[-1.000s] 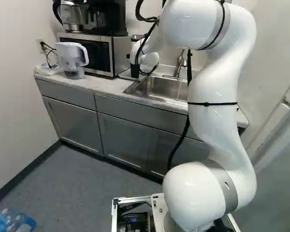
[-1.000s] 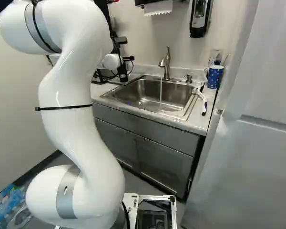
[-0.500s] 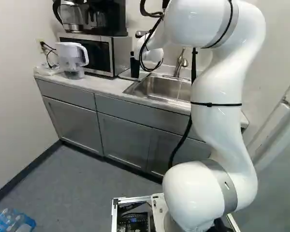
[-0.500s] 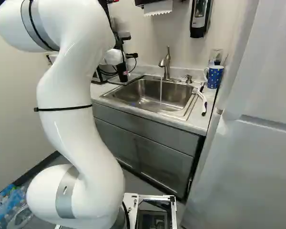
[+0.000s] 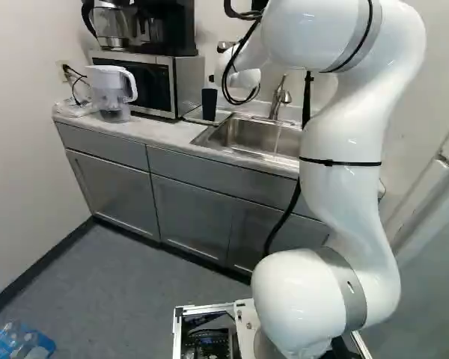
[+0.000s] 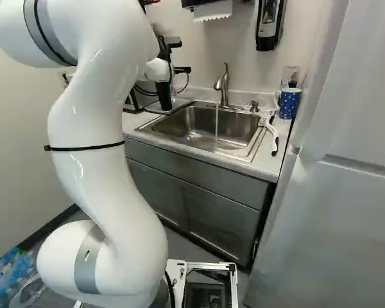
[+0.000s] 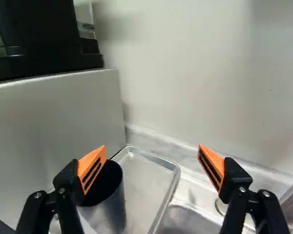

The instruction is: Rinse the cup and place it in the tray

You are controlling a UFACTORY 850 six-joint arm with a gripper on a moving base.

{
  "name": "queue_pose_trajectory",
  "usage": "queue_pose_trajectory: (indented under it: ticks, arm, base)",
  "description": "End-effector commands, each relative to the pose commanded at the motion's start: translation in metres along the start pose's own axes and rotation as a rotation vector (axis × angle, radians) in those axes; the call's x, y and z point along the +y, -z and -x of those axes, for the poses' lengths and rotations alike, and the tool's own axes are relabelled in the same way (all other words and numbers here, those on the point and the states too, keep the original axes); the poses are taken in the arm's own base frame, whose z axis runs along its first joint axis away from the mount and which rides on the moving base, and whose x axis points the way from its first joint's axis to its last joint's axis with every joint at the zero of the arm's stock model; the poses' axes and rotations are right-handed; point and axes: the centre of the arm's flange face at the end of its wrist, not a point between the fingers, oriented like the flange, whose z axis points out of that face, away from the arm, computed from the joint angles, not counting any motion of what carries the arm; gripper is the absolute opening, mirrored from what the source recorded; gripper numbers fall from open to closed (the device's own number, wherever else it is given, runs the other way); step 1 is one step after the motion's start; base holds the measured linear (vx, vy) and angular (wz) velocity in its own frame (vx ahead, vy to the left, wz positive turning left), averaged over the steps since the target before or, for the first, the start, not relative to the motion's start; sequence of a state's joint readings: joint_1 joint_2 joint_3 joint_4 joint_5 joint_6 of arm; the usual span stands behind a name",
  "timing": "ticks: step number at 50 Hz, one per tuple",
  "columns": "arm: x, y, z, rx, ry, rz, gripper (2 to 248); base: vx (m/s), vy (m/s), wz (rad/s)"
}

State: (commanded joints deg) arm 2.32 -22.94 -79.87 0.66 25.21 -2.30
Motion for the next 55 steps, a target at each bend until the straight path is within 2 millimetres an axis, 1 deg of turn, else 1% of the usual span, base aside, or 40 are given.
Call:
queue_pose_trajectory:
  ticks: [44, 55]
  arm:
    - [0.059, 0.011, -0.046, 0.070, -0.009, 0.087, 247]
    - [0.076, 0.012, -0.045, 0.068, -0.012, 0.112, 247]
  base:
    - [0.000, 0.000, 0.000]
    - [0.000, 0.000, 0.000]
